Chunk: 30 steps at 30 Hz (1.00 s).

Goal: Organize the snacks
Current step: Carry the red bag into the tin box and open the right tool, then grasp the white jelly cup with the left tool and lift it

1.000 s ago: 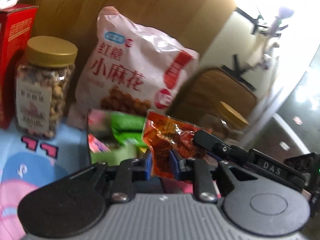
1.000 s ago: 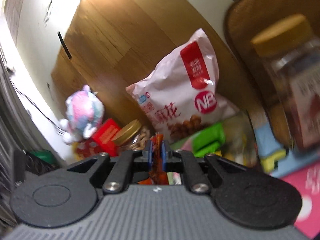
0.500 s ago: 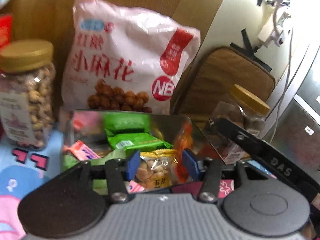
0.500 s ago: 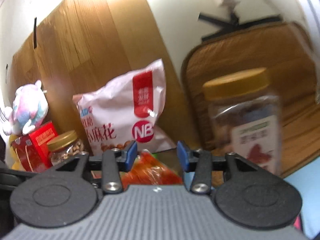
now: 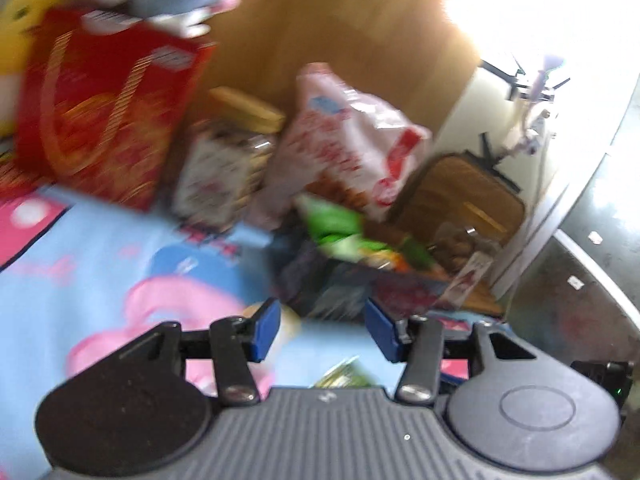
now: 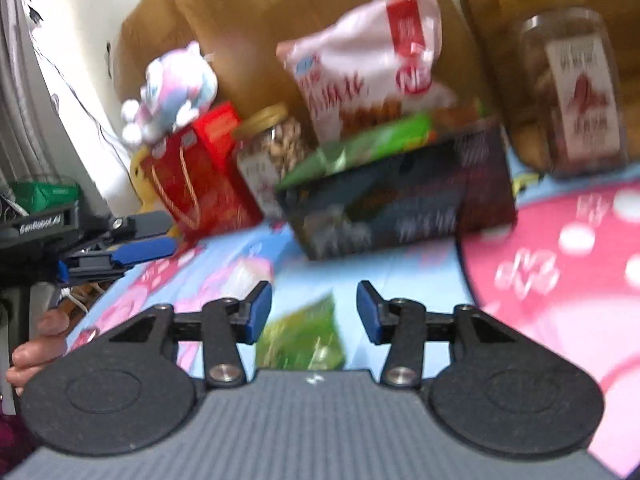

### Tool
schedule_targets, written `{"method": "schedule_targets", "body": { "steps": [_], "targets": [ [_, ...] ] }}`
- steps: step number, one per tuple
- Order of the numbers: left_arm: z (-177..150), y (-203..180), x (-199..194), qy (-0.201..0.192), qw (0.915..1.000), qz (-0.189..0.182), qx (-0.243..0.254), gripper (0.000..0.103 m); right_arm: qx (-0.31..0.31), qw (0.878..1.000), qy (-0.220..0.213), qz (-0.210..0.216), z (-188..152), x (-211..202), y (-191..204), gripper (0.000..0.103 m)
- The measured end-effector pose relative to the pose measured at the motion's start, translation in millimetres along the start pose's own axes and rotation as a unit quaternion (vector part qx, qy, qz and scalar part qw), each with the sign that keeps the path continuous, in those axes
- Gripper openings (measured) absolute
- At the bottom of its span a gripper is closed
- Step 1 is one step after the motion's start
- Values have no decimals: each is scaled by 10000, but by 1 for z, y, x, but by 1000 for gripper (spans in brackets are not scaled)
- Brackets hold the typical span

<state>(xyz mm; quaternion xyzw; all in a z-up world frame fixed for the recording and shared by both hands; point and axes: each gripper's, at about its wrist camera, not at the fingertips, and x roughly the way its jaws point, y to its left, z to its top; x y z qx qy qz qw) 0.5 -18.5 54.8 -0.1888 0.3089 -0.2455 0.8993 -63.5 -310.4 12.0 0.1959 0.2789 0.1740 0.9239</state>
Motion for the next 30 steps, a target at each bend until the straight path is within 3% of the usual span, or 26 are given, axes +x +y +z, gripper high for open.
{"method": "schedule_targets", "body": {
  "steps": [3,7,13,16,19,22,26,28,30],
  "targets": [
    [-10,26,-8,-3,9994,186,-294,48,-38,9999,143,39,-1,8,11,50],
    [-10,48,-3,49,9970,123,-761,48,-100,9994,280,161,4,21,29,50],
    [-11,30,24,274,9992,146,-264,52,-459,9981,397,92,-5,39,54,50],
    [-12,21,40,389,9991,178,0,54,-277,9985,467,108,-3,50,52,50],
    [-9,30,43,402,9987,-22,-312,54,71,9981,548,276,5,64,49,51],
    [-5,40,43,441,9975,-145,-539,54,31,9971,694,309,10,81,53,51],
    [-2,43,59,758,9959,-187,-466,49,-49,9949,977,252,14,107,58,51],
    [-4,49,66,861,9933,-290,-718,40,-59,9940,1063,259,12,116,58,44],
    [-6,49,65,861,9924,-338,-811,38,-143,9949,973,233,11,110,62,39]
  ]
}}
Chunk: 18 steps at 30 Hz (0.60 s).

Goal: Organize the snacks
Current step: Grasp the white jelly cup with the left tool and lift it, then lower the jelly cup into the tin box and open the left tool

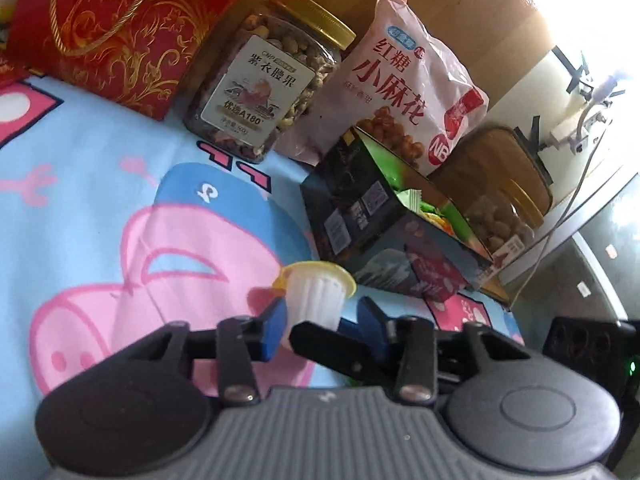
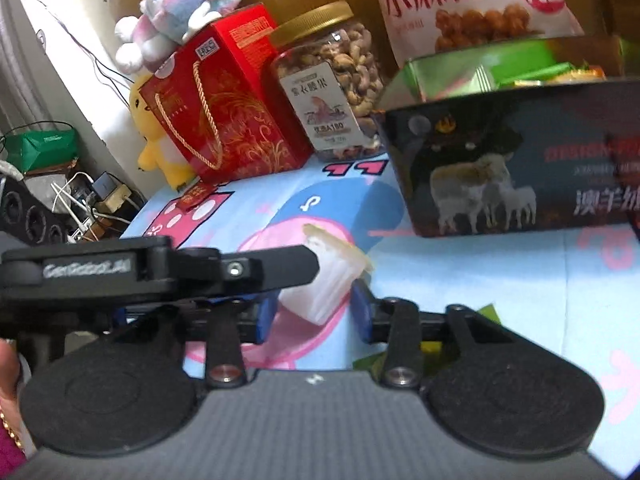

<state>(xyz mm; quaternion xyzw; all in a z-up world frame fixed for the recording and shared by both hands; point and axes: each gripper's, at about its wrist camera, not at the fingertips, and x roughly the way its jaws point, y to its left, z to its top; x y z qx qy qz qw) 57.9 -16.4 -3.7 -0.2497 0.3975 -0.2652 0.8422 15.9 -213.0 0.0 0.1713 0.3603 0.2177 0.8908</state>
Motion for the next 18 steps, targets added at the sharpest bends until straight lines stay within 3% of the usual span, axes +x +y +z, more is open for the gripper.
{"method": "schedule_targets", "body": {
  "steps": [4,9,15,18],
  "targets": [
    [-1,-24,-11,-208,9990,-375,138,38,-372,9974,-620,-32,-4,-35,5,38],
    [22,-75,2,-471,9943,-651,705,38,-923,9828,-1496,-575,16,-67,6,38],
    [51,-106,49,-477,9931,-640,863,38,-530,9794,-1771,-812,57,-70,-37,39],
    [55,-112,70,-445,9945,-431,845,39,-525,9786,-1722,-1000,66,-60,-51,40]
  ]
}}
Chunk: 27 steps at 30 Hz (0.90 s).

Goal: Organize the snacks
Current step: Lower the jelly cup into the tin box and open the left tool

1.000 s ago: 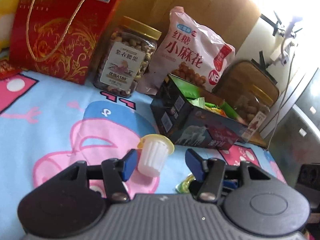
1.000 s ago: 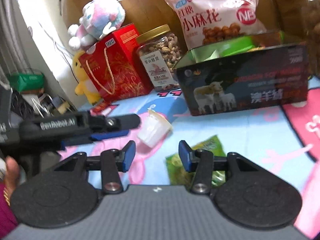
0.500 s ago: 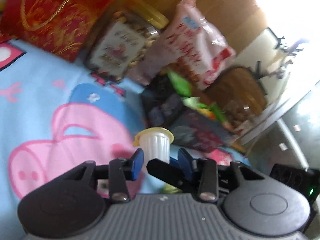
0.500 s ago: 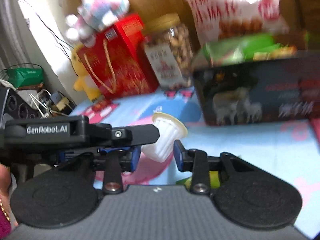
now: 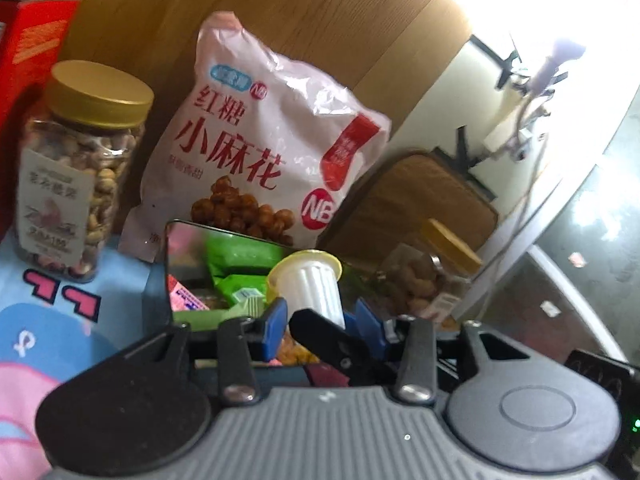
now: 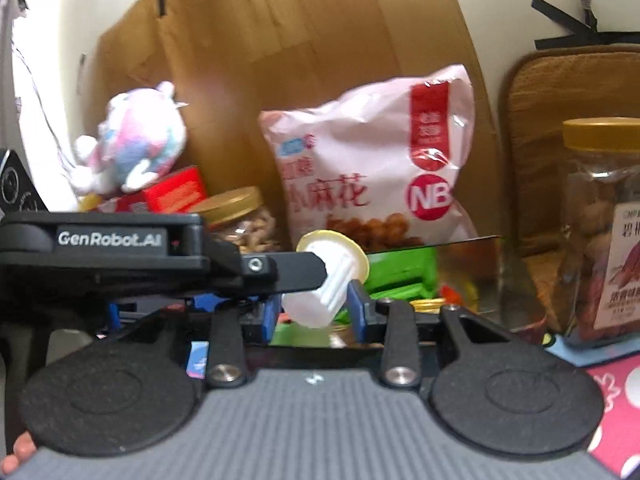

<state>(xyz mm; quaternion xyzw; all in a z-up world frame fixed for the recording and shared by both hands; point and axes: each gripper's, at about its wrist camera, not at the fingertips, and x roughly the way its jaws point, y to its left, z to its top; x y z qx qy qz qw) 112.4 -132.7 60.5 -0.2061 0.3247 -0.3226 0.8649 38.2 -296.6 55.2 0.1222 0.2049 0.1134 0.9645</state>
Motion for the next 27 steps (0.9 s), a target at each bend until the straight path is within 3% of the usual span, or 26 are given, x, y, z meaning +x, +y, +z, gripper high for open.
{"method": "schedule_targets", "body": {
  "steps": [4,9,12,16,20,24,27],
  "targets": [
    [-6,-7,7,-158,9984,455,280,44,-49,9998,123,-125,-2,2,-4,43],
    [-12,-11,-29,-463,9981,270,294,47,306,9994,-179,-54,-15,-36,-16,44],
    [-27,-10,-55,-504,9984,13,245,48,650,9978,-50,138,-35,-60,-25,45],
    [-59,-5,-77,-311,9991,-138,250,48,1161,9924,340,222,-69,-86,-34,45],
    [-90,8,-88,42,9999,-87,98,49,1976,9769,693,417,-92,-109,-48,46],
    [-111,29,-85,368,9984,-130,-410,46,2391,9655,878,537,-101,-118,-50,46],
    [-120,40,-78,583,9946,-298,-803,46,2409,9647,968,441,-104,-116,-45,46]
  ]
}}
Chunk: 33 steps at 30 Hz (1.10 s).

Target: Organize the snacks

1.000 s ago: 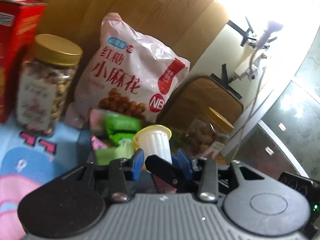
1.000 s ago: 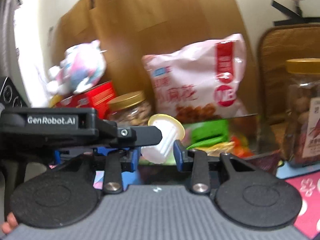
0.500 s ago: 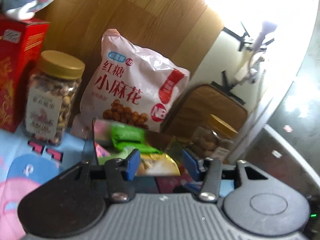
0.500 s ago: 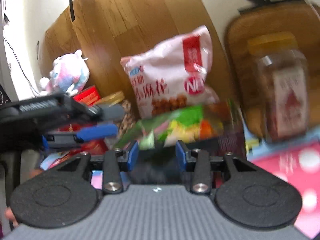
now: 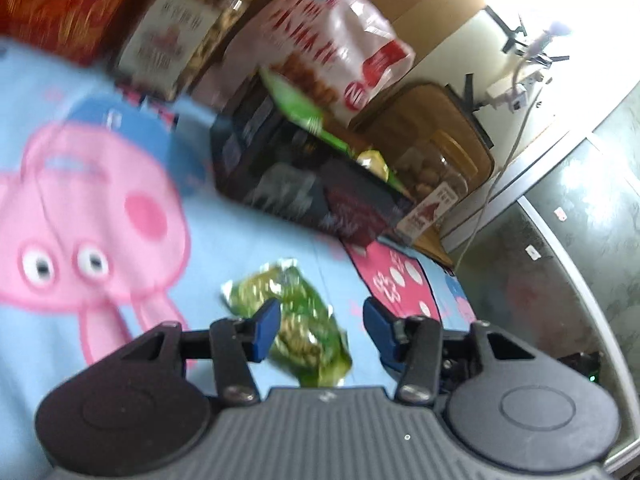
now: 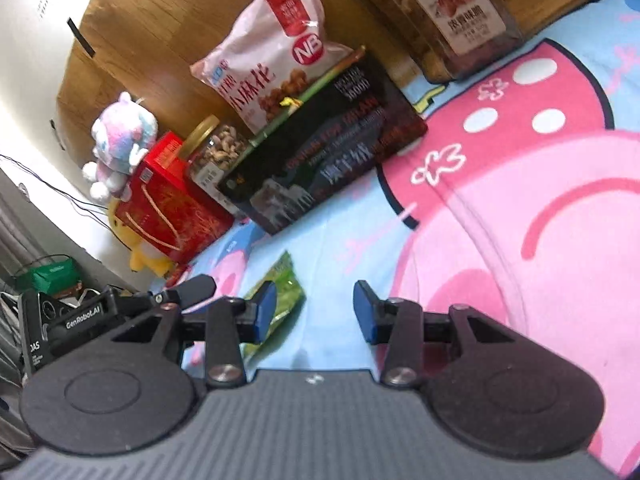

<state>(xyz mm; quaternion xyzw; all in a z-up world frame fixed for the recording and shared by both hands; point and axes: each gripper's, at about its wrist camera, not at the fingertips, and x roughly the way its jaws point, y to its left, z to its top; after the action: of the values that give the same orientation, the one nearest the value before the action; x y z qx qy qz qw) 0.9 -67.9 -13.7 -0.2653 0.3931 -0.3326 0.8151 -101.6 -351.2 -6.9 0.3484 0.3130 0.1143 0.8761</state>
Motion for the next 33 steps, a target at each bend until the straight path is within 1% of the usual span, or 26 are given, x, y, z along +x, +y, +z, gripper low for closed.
{"method": "schedule_targets", "body": {
  "steps": [4,7,9,13,14,16,17,18,20,21,22,24,26,28,30,31,32,33],
  "targets": [
    [-2,1,6,37,10000,49,-27,45,-34,10000,45,-6,0,7,5,46],
    [-2,5,7,11,9999,82,-91,45,-156,9997,175,36,-3,16,14,46],
    [-2,9,9,32,9998,135,-135,42,-320,9992,242,58,-4,22,21,46],
    [-2,15,10,13,9997,43,-255,41,-498,9981,328,123,-6,35,30,46],
    [-2,16,9,-18,9996,60,-262,40,-524,9980,334,136,-6,38,32,43],
    [-1,19,9,-25,9994,45,-347,38,-593,9976,335,129,-6,42,34,33],
    [-1,19,9,-20,9993,33,-378,38,-599,9975,349,138,-7,44,33,24],
    [-1,19,8,-11,9992,32,-391,38,-519,9978,341,227,-8,45,29,23],
    [-1,19,6,23,9991,0,-433,42,-294,9983,342,361,-7,42,22,20],
    [-1,18,3,-6,9990,-8,-455,46,-145,9986,288,419,-5,39,17,18],
    [-2,18,0,-55,9989,-14,-472,53,-4,9987,233,445,-5,36,14,18],
    [-3,16,-5,-145,9985,-62,-523,59,425,9978,108,498,-3,29,2,17],
    [-3,15,-7,-140,9980,-145,-596,63,864,9937,36,707,-2,23,-11,16],
    [-5,13,-5,-56,9971,-255,-714,73,1382,9840,68,1121,-4,19,-23,16],
    [-7,10,-3,-29,9962,-393,-771,73,1695,9738,213,1501,-8,20,-28,16],
    [-7,8,-2,-11,9958,-489,-776,72,1740,9713,267,1597,-10,20,-27,16],
    [-8,6,0,0,9955,-565,-762,68,1743,9698,321,1674,-11,20,-25,16],
    [-8,3,1,19,9955,-616,-723,60,1701,9698,356,1709,-12,21,-22,16]
  ]
}}
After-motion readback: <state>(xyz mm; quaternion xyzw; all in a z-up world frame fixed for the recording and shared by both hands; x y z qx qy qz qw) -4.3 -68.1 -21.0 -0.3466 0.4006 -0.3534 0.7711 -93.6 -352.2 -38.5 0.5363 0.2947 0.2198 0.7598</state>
